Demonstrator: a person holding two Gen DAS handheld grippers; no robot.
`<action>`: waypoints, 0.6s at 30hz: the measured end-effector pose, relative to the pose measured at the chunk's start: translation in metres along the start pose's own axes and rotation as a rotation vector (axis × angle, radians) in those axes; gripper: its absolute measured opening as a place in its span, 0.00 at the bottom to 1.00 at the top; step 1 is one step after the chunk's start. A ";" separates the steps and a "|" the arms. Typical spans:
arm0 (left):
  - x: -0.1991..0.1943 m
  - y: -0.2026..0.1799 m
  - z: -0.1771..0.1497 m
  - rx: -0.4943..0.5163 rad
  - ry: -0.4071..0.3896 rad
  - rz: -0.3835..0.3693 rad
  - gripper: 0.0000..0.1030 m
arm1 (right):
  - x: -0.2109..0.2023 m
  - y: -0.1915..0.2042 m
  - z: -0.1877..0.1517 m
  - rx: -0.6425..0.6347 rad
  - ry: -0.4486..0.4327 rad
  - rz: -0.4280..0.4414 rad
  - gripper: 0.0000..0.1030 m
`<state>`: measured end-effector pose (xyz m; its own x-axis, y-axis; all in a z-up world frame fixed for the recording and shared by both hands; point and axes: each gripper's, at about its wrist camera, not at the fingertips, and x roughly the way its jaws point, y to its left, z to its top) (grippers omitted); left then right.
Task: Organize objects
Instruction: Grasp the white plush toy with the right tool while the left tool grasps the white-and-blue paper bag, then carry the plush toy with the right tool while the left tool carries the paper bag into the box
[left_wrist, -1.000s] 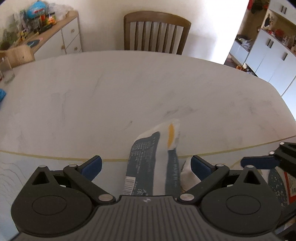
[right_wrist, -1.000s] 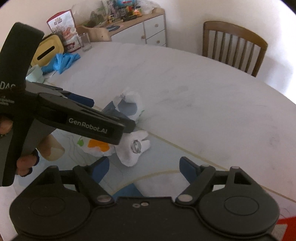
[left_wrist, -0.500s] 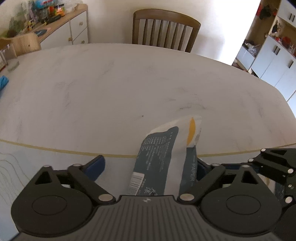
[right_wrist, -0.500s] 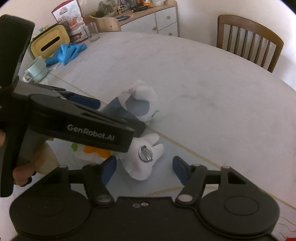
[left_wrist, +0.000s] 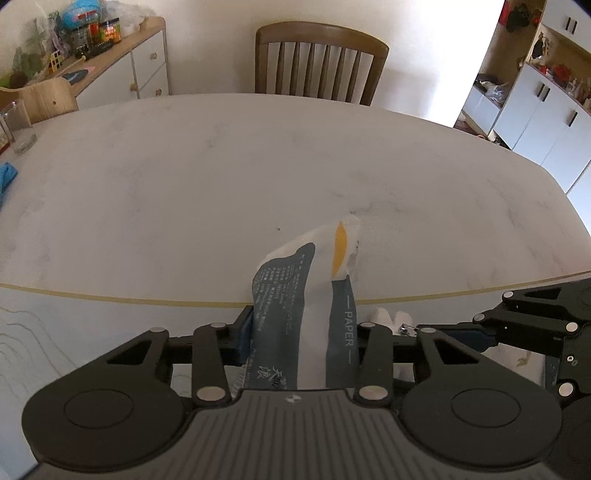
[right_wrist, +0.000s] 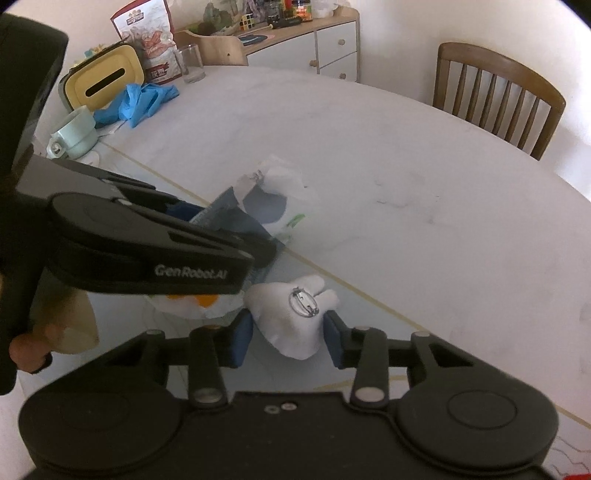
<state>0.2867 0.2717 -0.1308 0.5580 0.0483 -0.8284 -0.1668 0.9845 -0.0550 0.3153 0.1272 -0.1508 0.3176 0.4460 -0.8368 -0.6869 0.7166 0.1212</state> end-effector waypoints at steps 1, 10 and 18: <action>-0.003 -0.001 0.000 0.002 -0.001 0.002 0.40 | -0.001 0.000 -0.001 0.003 -0.002 -0.002 0.38; -0.036 -0.013 0.004 0.028 -0.024 -0.006 0.40 | -0.034 0.008 -0.013 0.049 -0.049 -0.020 0.38; -0.076 -0.035 0.002 0.071 -0.057 -0.031 0.40 | -0.083 0.007 -0.031 0.131 -0.102 -0.034 0.38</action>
<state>0.2510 0.2342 -0.0646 0.6080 0.0256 -0.7935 -0.0918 0.9950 -0.0382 0.2639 0.0780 -0.0968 0.4086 0.4672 -0.7840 -0.5856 0.7931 0.1674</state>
